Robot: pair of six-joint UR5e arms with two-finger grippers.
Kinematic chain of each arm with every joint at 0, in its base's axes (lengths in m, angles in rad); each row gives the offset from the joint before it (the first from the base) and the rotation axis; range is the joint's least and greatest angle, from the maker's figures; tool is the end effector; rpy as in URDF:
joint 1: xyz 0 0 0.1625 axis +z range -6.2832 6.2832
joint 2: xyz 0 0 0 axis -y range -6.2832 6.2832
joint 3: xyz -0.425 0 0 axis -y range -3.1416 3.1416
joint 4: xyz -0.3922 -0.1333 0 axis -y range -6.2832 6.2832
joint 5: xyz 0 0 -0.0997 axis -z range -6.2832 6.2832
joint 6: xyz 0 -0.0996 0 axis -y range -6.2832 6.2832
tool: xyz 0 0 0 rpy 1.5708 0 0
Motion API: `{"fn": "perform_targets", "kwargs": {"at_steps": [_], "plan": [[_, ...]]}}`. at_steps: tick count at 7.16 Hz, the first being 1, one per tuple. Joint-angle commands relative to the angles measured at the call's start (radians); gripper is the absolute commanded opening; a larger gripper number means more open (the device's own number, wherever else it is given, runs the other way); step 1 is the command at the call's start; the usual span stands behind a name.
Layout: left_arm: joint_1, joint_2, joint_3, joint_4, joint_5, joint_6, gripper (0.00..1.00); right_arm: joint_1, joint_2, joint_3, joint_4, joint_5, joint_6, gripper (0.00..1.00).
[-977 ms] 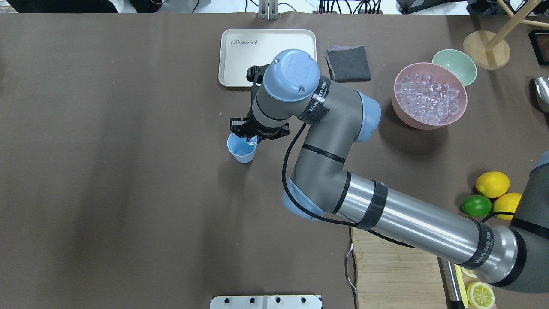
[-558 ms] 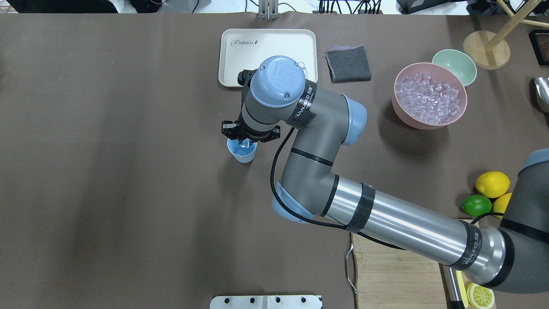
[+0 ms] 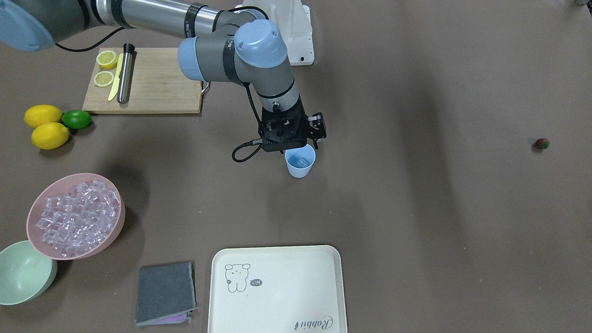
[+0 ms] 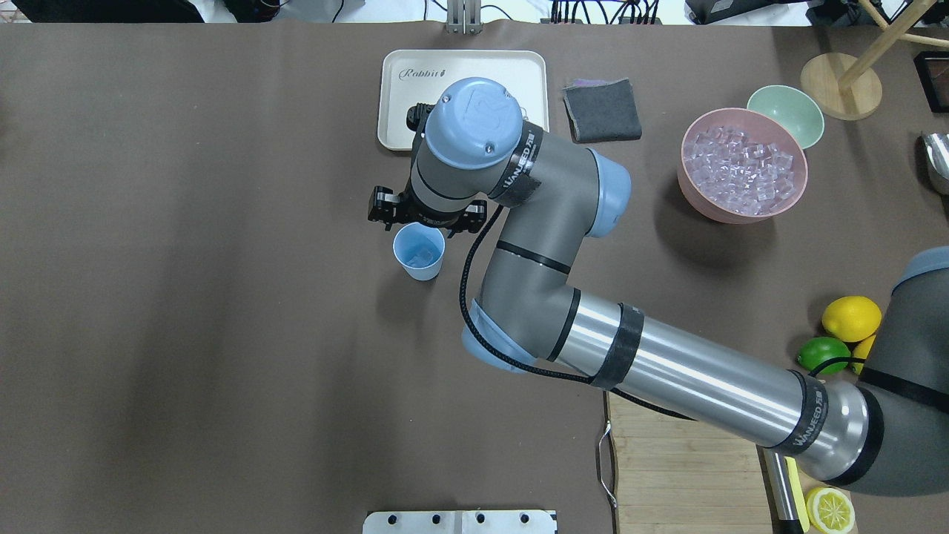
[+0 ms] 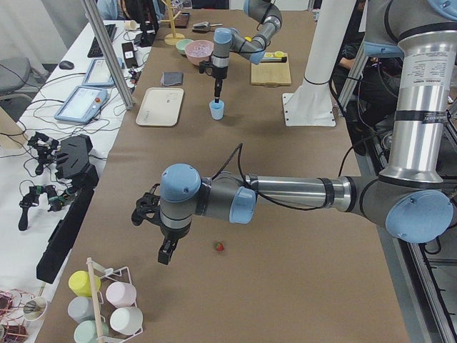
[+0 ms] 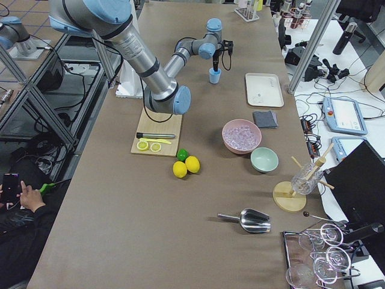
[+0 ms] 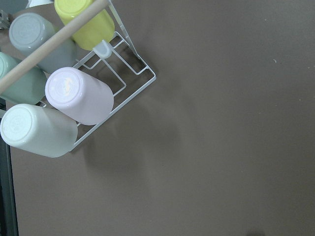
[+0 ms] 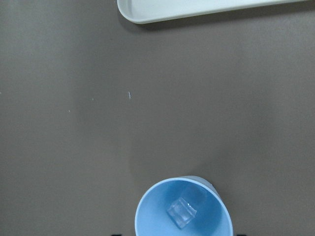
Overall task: Put ice and strawberries in cup
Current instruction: 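Open the right gripper to release the ice into the cup, then move the right gripper back over the pink ice bowl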
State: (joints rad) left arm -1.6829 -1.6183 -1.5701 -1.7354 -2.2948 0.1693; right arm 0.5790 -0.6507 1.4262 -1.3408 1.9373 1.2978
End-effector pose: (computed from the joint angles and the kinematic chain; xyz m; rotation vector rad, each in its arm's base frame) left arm -0.1256 -0.5143 0.6207 0.3014 0.6861 0.1310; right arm -0.5745 -0.4922 0.1110 0.1055 -1.0422 0.0933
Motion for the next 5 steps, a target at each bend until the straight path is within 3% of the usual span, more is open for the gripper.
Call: {"fn": "perform_targets", "kwargs": {"at_steps": [1, 2, 3, 5], "plan": [[0.002, -0.005, -0.001, 0.001, 0.0, -0.001, 0.98, 0.15, -0.021, 0.055, -0.087, 0.166, -0.03, 0.99], [0.002, -0.005, -0.004, -0.001, 0.0, 0.001, 0.98, 0.21, -0.052, 0.128, -0.201, 0.23, -0.114, 0.99], [0.002, -0.003, -0.007, -0.003, 0.0, -0.001, 0.98, 0.264, -0.09, 0.176, -0.292, 0.233, -0.235, 0.99], [0.002, -0.003, -0.01, -0.003, 0.0, -0.001, 0.98, 0.364, -0.292, 0.287, -0.336, 0.233, -0.566, 0.99]]}}
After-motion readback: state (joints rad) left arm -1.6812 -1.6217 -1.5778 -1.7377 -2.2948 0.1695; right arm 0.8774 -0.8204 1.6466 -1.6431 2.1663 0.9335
